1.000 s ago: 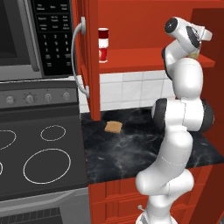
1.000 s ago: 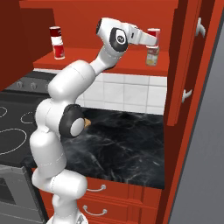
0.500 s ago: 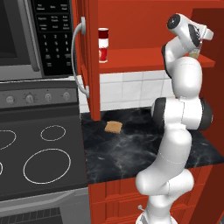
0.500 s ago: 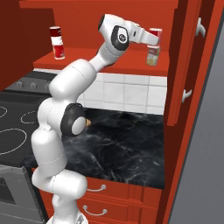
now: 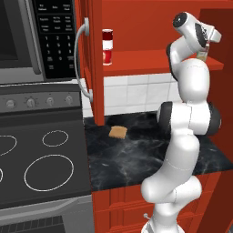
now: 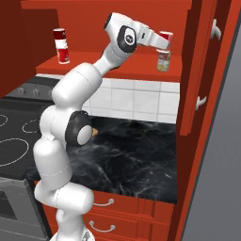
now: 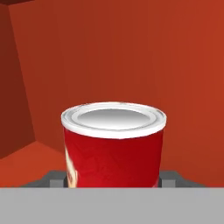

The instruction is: Stack two cans on top of the other two cans in the cabinet.

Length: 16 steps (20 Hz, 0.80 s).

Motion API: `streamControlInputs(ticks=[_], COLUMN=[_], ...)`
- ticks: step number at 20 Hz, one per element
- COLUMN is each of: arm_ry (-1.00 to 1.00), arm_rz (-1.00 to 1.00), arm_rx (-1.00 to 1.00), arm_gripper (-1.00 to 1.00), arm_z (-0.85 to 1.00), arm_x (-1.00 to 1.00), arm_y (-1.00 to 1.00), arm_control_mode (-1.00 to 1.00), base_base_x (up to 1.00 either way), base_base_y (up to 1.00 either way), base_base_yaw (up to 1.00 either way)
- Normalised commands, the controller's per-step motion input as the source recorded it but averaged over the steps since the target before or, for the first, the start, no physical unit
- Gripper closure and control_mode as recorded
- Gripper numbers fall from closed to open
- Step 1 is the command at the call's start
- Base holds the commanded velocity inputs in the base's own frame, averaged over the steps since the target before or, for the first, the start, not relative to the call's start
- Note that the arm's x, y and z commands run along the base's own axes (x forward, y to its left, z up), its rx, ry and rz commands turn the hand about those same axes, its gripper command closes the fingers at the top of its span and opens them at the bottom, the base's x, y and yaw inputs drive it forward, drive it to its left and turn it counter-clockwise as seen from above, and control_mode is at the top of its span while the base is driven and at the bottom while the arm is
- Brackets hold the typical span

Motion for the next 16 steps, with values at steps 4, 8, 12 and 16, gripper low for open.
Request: streamControlInputs(ticks=[4,8,12,16], arm_ry=[0.00,0.00,0.00,-0.01], arm_rz=[0.00,0.00,0.00,0.00], arm_rx=[0.03,0.00,0.00,0.00], arm_gripper=[-1.00,-1.00,-1.00,-1.00], arm_z=[-0.22,-0.19,-0.20,-0.18], arm_x=[0.00,0.00,0.00,0.02], arm_y=[0.00,0.00,0.00,0.00], arm_control_mode=[-1.00,-1.00,-1.00,-1.00], base_base_x=[0.00,0.00,0.00,0.00], base_base_y=[0.00,0.00,0.00,0.00], base_base_yaw=[0.00,0.00,0.00,0.00])
